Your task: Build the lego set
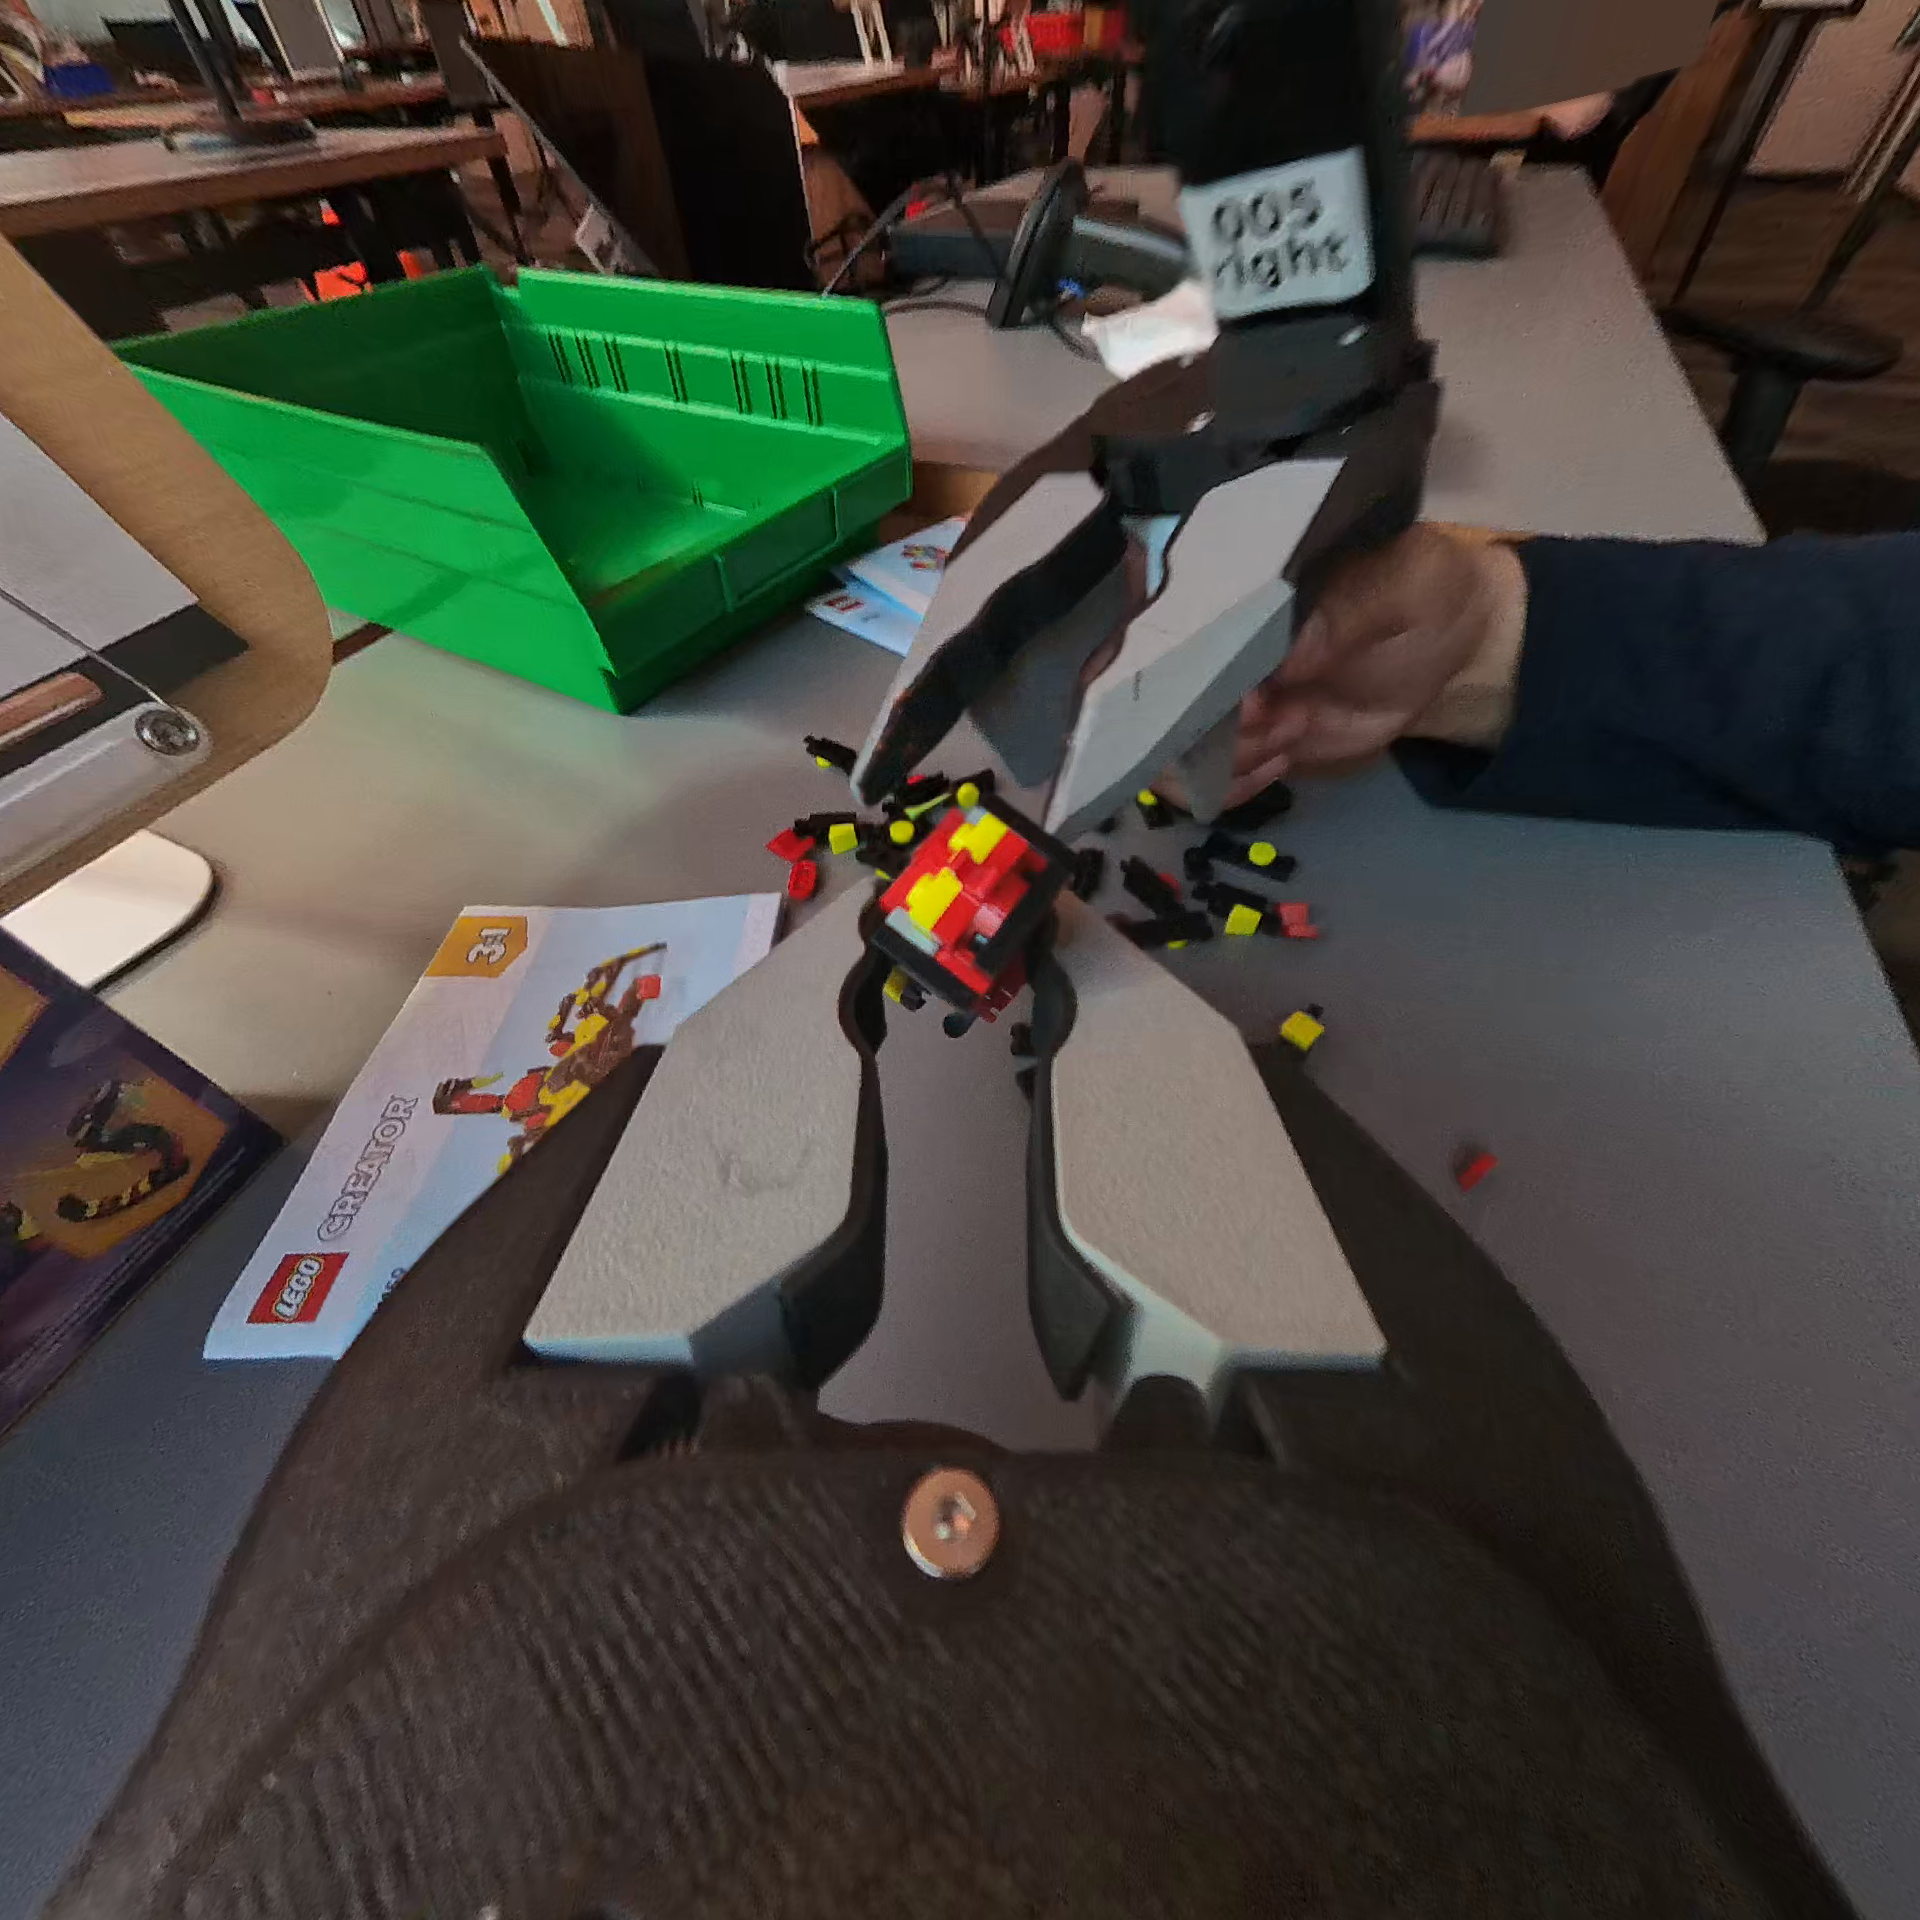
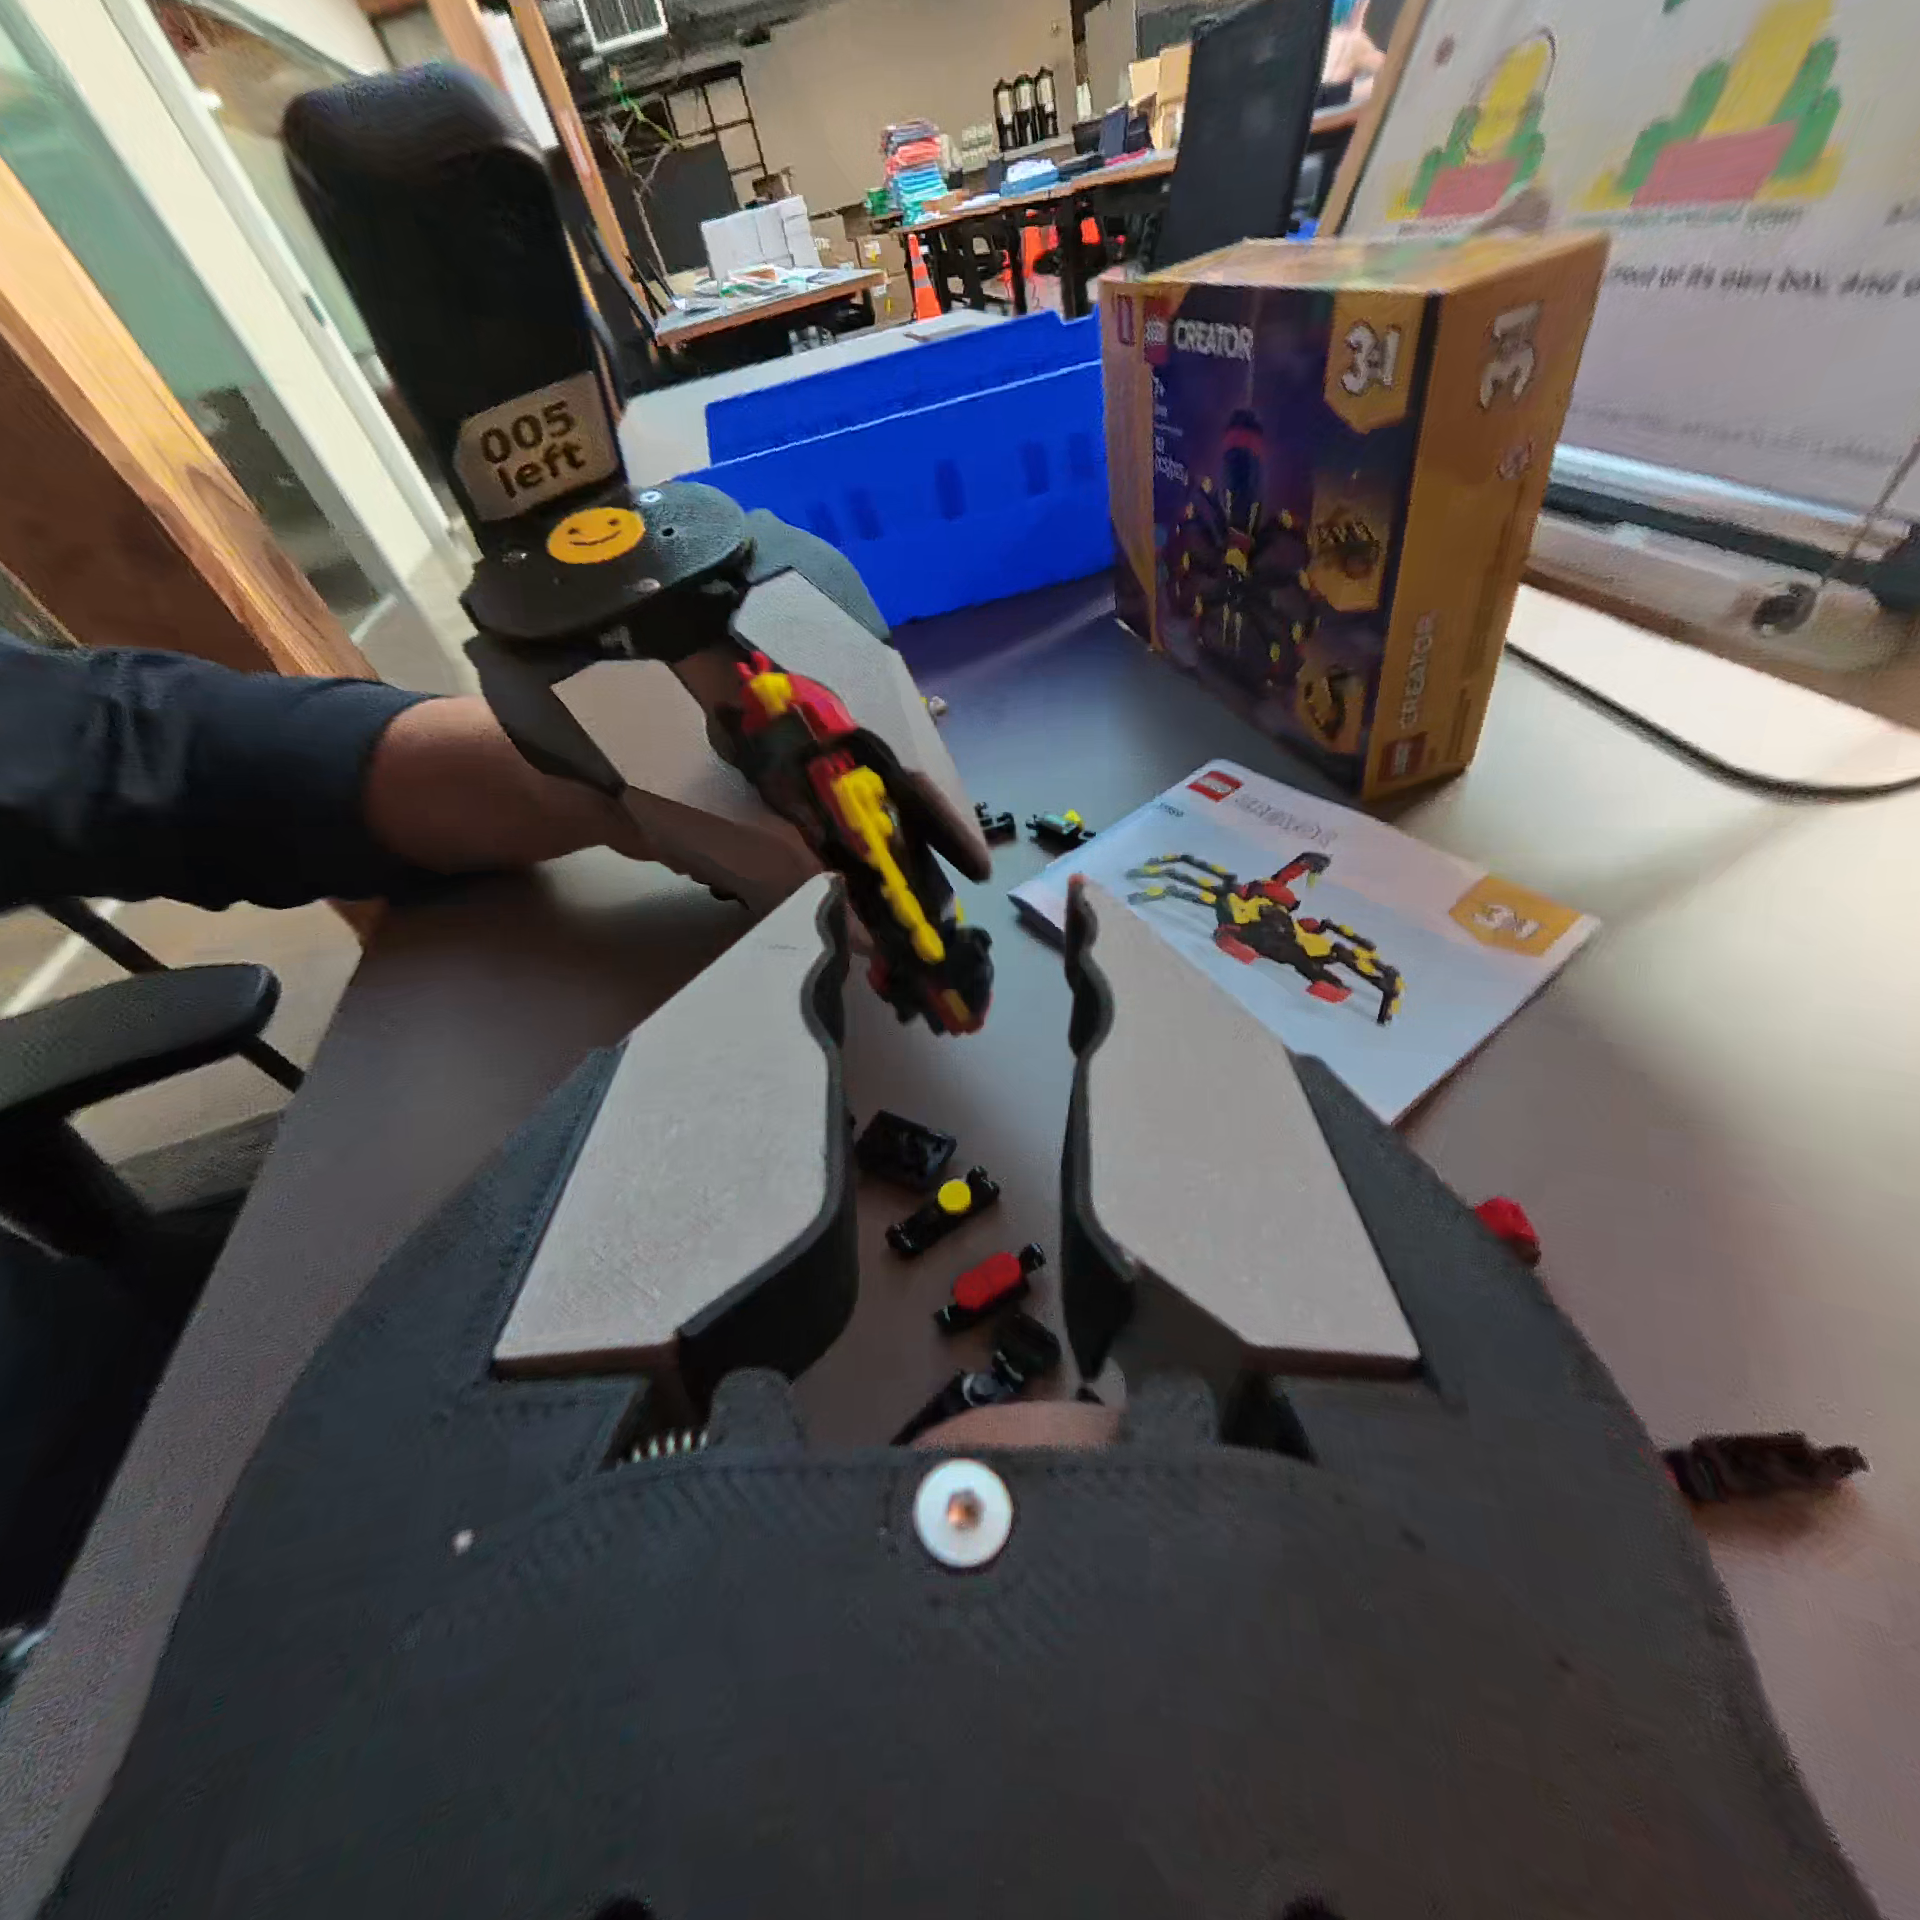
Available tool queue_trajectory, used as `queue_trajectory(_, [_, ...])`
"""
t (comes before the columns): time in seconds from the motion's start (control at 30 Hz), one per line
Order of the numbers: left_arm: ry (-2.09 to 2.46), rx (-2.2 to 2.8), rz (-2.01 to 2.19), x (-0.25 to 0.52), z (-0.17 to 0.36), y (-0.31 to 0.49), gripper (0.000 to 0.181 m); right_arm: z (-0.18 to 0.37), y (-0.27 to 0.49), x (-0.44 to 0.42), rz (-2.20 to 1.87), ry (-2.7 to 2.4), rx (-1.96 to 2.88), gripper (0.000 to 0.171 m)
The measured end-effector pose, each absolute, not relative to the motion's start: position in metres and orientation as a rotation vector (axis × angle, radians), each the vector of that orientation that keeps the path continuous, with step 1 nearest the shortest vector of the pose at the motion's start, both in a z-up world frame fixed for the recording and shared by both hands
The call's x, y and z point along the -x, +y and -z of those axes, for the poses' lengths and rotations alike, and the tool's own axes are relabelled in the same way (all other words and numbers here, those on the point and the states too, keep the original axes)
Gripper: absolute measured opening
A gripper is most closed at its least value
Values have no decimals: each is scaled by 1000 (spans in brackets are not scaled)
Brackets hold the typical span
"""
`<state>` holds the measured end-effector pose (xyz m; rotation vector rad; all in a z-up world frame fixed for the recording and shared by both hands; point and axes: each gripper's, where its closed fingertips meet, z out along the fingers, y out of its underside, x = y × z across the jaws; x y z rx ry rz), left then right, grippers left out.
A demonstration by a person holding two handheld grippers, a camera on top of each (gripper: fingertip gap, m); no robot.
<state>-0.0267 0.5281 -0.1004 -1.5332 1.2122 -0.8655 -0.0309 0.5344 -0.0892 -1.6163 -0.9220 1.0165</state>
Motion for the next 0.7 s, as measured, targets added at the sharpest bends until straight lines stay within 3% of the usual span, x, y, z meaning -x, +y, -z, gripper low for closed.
queue_trajectory(0.17, [1276,1570,801,23,115,525,22,82,514,57,-865,-1053,1475,36])
queue_trajectory(0.3, [1290,1557,771,21,116,523,22,82,514,61,-717,-1094,1415,18])
queue_trajectory(0.7, [1256,1542,679,24,115,532,22,82,519,53,-304,-1203,1337,16])
